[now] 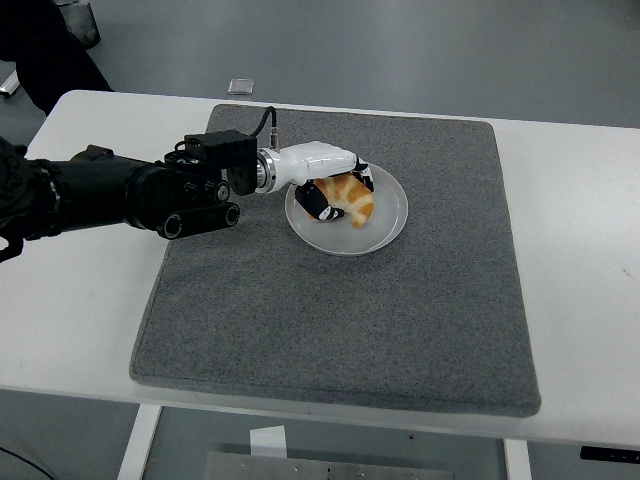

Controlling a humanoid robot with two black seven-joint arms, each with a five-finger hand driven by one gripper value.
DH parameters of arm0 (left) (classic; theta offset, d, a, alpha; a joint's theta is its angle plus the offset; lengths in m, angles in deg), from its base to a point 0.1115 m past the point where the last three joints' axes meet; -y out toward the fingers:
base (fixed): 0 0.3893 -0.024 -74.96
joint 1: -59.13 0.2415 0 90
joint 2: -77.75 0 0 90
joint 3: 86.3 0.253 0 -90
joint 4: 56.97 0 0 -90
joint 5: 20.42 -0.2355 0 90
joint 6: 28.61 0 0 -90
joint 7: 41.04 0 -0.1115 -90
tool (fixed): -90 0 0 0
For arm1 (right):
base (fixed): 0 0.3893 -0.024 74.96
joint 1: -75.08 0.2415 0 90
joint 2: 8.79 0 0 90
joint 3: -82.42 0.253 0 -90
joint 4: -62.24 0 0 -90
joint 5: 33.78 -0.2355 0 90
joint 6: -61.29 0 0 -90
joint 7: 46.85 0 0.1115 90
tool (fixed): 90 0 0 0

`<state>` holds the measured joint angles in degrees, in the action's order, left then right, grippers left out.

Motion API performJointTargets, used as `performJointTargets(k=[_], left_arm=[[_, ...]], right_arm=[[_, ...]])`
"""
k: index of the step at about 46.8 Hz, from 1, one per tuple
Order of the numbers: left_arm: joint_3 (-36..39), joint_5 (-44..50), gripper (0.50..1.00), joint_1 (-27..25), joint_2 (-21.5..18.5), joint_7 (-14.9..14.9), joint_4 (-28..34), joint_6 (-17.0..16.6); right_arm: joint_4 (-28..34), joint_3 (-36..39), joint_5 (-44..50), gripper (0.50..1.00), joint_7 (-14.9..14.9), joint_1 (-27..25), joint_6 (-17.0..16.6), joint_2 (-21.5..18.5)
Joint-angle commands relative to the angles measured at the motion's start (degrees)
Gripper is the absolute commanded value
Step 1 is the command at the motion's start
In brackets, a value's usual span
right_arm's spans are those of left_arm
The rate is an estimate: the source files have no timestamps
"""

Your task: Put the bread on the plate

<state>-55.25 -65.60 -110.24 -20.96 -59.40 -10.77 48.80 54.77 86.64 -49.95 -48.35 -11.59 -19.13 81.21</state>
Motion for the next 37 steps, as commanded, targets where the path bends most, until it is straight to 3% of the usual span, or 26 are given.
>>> performJointTargets(k=[1, 12, 29, 37], left_arm=[[-0.1, 0.4, 0.994, 0.1, 0.0, 0.0, 0.0, -0.1], [-1.6, 1.0, 0.996, 0.4, -0.1, -0.1, 0.2, -0.1], [-17.0, 1.5, 0.999, 0.4, -3.7, -0.4, 0.6, 1.1], [-23.1, 6.2, 0.999, 1.7, -6.3, -0.3, 0.5, 1.1]], right_arm=[[0.0, 0.0, 0.0, 0.952, 0.0, 0.0, 0.0, 0.0], [0.0, 0.0, 0.0, 0.952, 0.0, 0.0, 0.0, 0.0], [0.0, 0.0, 0.0, 0.952, 0.0, 0.0, 0.0, 0.0], [0.0, 0.0, 0.0, 0.954, 0.0, 0.0, 0.0, 0.0]])
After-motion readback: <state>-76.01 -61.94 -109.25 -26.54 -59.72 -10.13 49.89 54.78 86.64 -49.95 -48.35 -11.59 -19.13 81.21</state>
